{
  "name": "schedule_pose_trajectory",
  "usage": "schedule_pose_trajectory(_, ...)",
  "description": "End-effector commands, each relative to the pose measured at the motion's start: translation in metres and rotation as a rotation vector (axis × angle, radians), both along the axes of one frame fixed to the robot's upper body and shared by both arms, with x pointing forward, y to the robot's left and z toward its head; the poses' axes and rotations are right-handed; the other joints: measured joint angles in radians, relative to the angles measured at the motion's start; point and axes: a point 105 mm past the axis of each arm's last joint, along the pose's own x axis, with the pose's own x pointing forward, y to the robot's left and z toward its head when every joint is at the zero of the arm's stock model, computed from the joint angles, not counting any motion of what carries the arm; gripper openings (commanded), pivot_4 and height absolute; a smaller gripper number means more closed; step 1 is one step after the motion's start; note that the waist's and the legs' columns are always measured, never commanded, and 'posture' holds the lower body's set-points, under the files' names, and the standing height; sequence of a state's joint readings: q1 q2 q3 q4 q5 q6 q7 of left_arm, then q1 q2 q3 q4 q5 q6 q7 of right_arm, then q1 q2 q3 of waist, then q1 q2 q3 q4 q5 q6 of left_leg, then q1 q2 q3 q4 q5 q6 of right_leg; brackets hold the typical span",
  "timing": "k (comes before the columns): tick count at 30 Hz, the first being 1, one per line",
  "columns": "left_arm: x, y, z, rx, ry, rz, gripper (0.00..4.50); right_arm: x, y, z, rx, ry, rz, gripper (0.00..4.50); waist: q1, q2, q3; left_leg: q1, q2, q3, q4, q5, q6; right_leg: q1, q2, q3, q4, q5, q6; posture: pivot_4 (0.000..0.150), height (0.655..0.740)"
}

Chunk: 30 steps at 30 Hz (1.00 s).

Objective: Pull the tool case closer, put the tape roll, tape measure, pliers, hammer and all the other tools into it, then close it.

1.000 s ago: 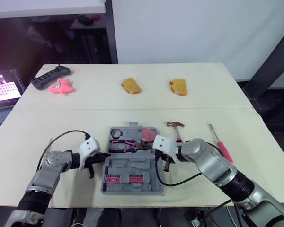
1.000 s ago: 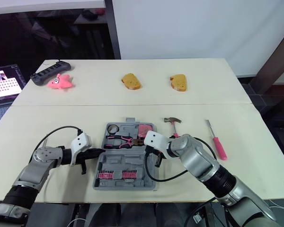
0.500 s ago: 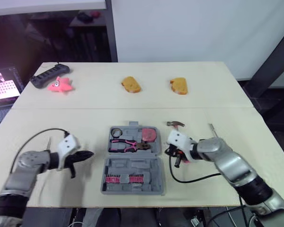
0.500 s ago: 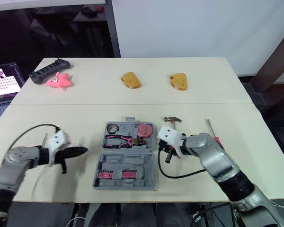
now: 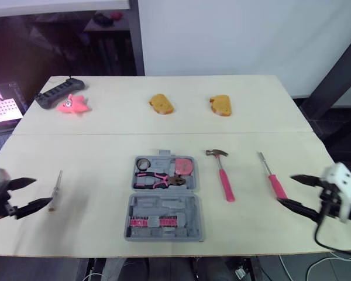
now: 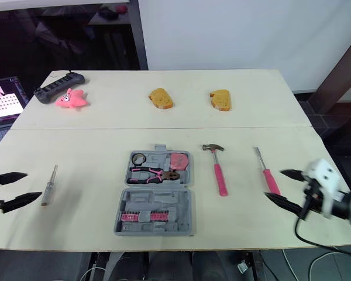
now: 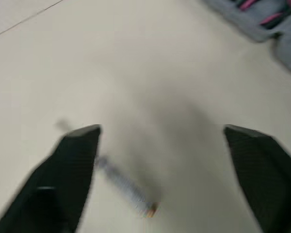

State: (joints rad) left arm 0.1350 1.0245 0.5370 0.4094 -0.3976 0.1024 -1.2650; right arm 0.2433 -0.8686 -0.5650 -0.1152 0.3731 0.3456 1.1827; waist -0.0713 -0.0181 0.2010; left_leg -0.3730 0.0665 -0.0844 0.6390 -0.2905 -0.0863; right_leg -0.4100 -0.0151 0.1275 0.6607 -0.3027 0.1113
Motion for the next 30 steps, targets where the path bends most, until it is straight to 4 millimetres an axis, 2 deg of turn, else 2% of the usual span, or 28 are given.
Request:
schedule_pose_trajectory(1, -0.008, 0.015, 0.006, 0.027, -0.029, 0.05, 4.48, -0.006, -0.021, 0.002, -0.036, -0.048, -0.034, 4.47, -0.001, 0.0, 0.0, 0.0, 0.0, 0.0, 0.0, 0.0, 0.0, 0.0, 0.0, 0.0, 0.0, 0.0, 0.0, 0.15, 0.74)
schedule_pose_trajectory(7, -0.01, 0.013, 0.002, 0.012, -0.038, 0.05, 4.48, -0.009, -0.023, -0.011, -0.03, -0.052, -0.04, 4.47, 0.001, 0.0, 0.0, 0.0, 0.0, 0.002, 0.0, 0.0, 0.0, -0.001, 0.0, 0.002, 0.0, 0.001, -0.001, 0.15, 0.74)
schedule_pose_trajectory(13, -0.009, 0.011, 0.001, 0.02, -0.043, 0.041, 4.48, -0.008, -0.02, -0.013, -0.014, -0.069, -0.054, 4.47, 0.002, 0.0, 0.0, 0.0, 0.0, 0.002, -0.001, 0.0, 0.0, 0.0, 0.0, 0.002, 0.0, 0.0, -0.001, 0.15, 0.74)
schedule_pose_trajectory(15, -0.009, 0.01, 0.002, 0.019, -0.047, 0.039, 4.48, -0.007, -0.019, -0.012, -0.001, -0.081, -0.06, 4.47, 0.002, 0.0, 0.0, 0.0, 0.0, 0.002, -0.001, 0.0, 0.0, 0.0, 0.0, 0.002, 0.0, 0.001, -0.001, 0.15, 0.74)
schedule_pose_trajectory(19, -0.003, 0.006, 0.007, 0.014, -0.125, 0.09, 4.48, 0.006, 0.004, 0.006, 0.038, -0.147, -0.011, 4.47, -0.001, 0.001, 0.0, 0.001, 0.0, 0.002, -0.001, 0.0, -0.001, 0.0, 0.0, 0.003, 0.0, 0.001, -0.001, 0.15, 0.74)
schedule_pose_trajectory(21, 0.005, 0.004, 0.005, 0.006, -0.18, 0.186, 4.48, 0.019, 0.036, 0.026, 0.077, -0.211, 0.071, 4.47, -0.002, 0.001, 0.0, 0.001, 0.0, 0.002, -0.001, 0.0, -0.001, 0.0, 0.0, 0.003, 0.001, 0.001, -0.001, 0.15, 0.74)
schedule_pose_trajectory(23, 0.008, 0.001, 0.004, -0.001, -0.201, 0.24, 4.48, 0.025, 0.053, 0.036, 0.1, -0.238, 0.11, 4.47, 0.0, 0.001, 0.0, 0.001, 0.0, 0.002, -0.001, 0.001, -0.001, 0.0, 0.0, 0.003, 0.001, 0.002, 0.002, 0.15, 0.74)
schedule_pose_trajectory(27, 0.015, -0.01, -0.003, -0.092, -0.214, 0.431, 4.48, 0.036, 0.125, 0.06, 0.187, -0.28, 0.314, 4.47, 0.003, 0.001, 0.0, 0.001, 0.0, 0.001, 0.0, 0.001, -0.001, 0.0, 0.0, 0.003, 0.002, 0.003, 0.004, 0.15, 0.74)
schedule_pose_trajectory(28, 0.016, -0.011, -0.007, -0.122, -0.19, 0.498, 4.48, 0.036, 0.146, 0.064, 0.2, -0.273, 0.386, 4.47, 0.003, 0.001, 0.0, 0.0, 0.0, 0.001, 0.0, 0.001, -0.001, 0.0, 0.0, 0.003, 0.002, 0.003, 0.004, 0.15, 0.74)
schedule_pose_trajectory(30, 0.018, -0.016, -0.009, -0.173, -0.154, 0.582, 4.48, 0.033, 0.176, 0.067, 0.21, -0.244, 0.499, 4.47, 0.003, 0.0, 0.0, 0.0, 0.0, 0.0, 0.0, 0.001, -0.001, -0.001, 0.0, 0.002, 0.003, 0.003, 0.004, 0.15, 0.74)
